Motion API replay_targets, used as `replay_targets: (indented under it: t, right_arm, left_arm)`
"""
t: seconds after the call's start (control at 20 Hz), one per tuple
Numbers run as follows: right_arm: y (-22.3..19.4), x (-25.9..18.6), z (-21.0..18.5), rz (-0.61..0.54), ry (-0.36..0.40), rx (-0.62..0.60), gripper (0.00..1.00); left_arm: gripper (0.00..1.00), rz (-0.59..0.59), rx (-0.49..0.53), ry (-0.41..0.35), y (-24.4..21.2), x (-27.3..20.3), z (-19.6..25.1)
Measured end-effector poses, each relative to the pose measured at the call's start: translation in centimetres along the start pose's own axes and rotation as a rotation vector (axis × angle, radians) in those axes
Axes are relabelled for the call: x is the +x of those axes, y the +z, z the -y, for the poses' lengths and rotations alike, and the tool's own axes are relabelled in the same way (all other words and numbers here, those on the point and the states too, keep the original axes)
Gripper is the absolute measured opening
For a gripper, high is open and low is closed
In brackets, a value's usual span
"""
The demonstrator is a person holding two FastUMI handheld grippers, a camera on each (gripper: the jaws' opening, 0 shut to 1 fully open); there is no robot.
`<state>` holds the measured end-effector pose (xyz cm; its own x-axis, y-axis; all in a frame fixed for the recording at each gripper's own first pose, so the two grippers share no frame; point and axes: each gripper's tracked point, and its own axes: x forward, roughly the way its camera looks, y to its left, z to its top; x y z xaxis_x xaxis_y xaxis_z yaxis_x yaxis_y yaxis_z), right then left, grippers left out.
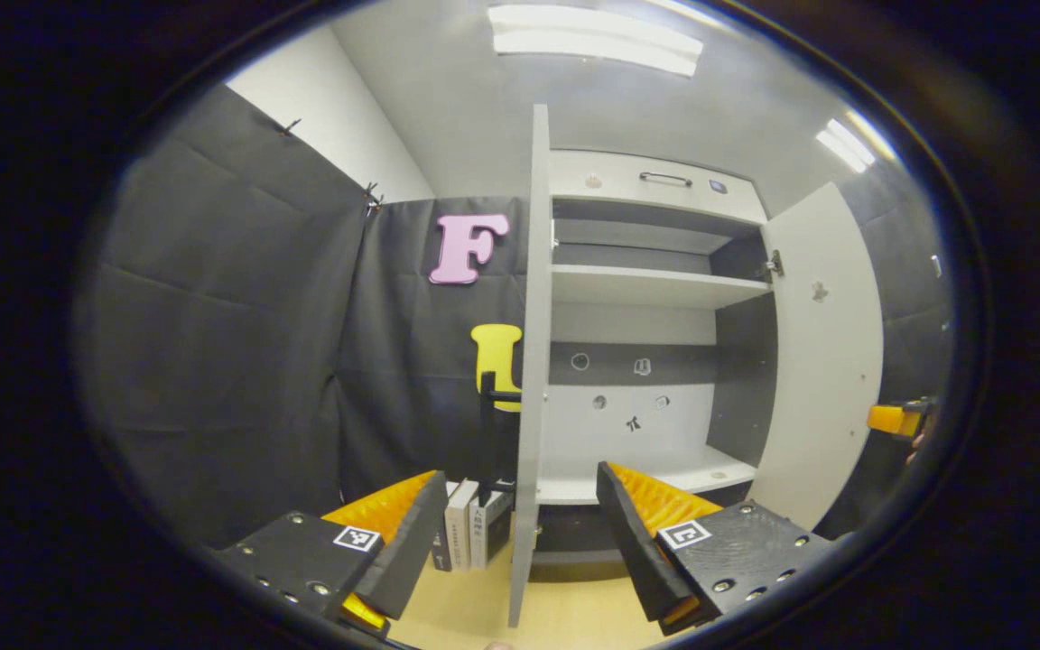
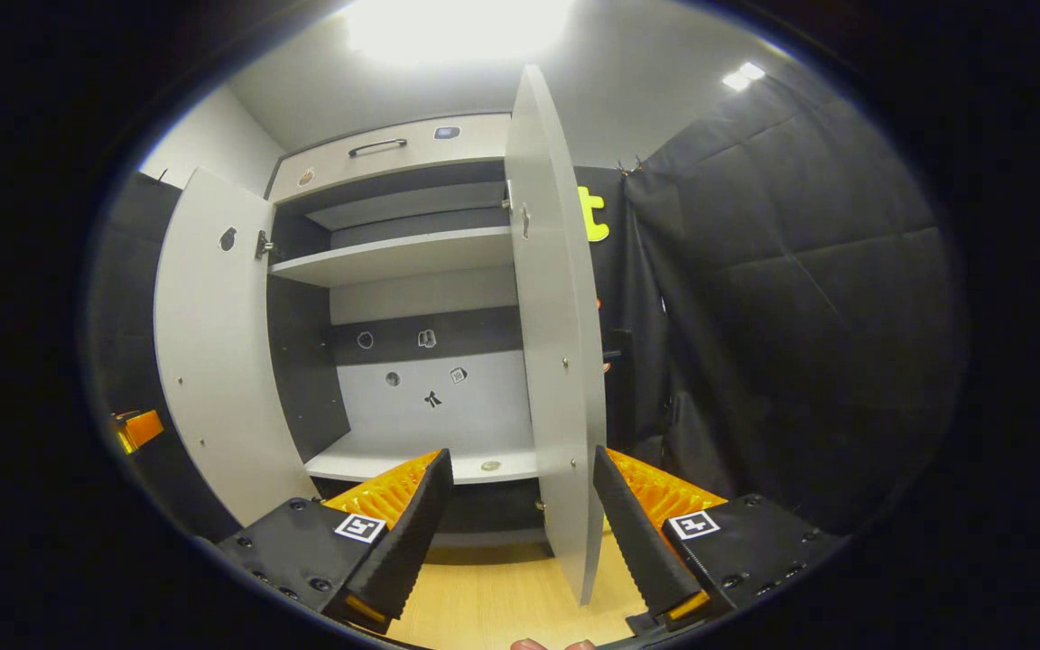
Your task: Open the right door of the double-door shoe cabinet with the right hand, and open the left door with the left hand.
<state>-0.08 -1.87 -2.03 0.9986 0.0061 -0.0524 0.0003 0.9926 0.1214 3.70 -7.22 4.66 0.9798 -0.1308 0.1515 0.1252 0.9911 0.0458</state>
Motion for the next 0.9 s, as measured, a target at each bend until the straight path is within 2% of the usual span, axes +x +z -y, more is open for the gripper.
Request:
replay_targets:
  t: [0.35, 0.65, 0.9]
  right_arm:
    - [-2.1, -0.8, -0.8, -0.022, -0.006, 0.020, 0.98]
    - [-3.0, -0.7, -0.5, -0.021, -0.015, 0.023, 0.98]
    - [-3.3, -0.9, -0.5, -0.011, 0.009, 0.019, 0.98]
  left_arm:
    - [0.95, -0.022, -0.030, -0.048, -3.0, -0.3, 2.8]
    - [0.95, -0.033, -0.076, -0.025, -4.5, -0.3, 3.2]
    - [0.95, -0.036, -0.067, -0.029, -5.5, -0.6, 4.5]
